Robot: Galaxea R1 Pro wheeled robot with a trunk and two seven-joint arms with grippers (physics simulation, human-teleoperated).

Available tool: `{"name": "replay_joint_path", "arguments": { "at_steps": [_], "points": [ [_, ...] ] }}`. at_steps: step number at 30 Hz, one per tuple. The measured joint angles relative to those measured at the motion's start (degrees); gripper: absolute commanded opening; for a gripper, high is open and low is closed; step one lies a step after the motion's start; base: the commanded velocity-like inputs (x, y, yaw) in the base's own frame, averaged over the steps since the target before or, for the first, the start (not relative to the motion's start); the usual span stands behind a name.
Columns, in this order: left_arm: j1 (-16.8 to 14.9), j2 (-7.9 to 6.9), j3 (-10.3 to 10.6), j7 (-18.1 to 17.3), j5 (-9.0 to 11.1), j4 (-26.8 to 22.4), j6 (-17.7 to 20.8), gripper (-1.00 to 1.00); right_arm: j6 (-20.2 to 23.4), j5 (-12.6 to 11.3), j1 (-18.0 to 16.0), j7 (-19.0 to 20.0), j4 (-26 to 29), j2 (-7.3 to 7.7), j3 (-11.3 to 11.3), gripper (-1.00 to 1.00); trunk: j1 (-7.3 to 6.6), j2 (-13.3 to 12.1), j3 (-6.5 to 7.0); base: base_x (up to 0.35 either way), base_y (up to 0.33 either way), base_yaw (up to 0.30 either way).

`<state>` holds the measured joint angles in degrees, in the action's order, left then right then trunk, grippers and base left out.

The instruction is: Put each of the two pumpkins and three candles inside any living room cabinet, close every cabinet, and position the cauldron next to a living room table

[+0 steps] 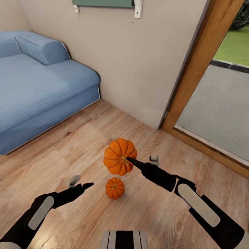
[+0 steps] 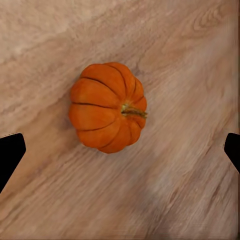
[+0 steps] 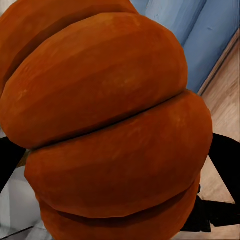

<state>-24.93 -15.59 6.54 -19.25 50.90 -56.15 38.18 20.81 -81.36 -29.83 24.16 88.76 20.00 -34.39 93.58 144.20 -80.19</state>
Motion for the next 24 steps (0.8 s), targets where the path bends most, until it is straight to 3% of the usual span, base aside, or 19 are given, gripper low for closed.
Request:
{"name": "replay_joint_path", "arguments": {
  "at_steps": [7,24],
  "points": [
    [0.0,0.06,0.4,-0.8,-1.0,0.0,0.0,1.0,-0.1,0.1,0.0,-0.4,-0.1,-0.28,0.1,-1.0,0.18,0.1,-1.55,0.0,0.0,0.0],
    [0.0,0.05,0.5,-1.6,-1.2,-0.2,-0.1,1.0,-0.1,0.2,0.0,-0.4,-0.1,-0.44,0.2,-1.0,0.62,0.3,-5.32,0.0,0.0,0.0]
  ]
}}
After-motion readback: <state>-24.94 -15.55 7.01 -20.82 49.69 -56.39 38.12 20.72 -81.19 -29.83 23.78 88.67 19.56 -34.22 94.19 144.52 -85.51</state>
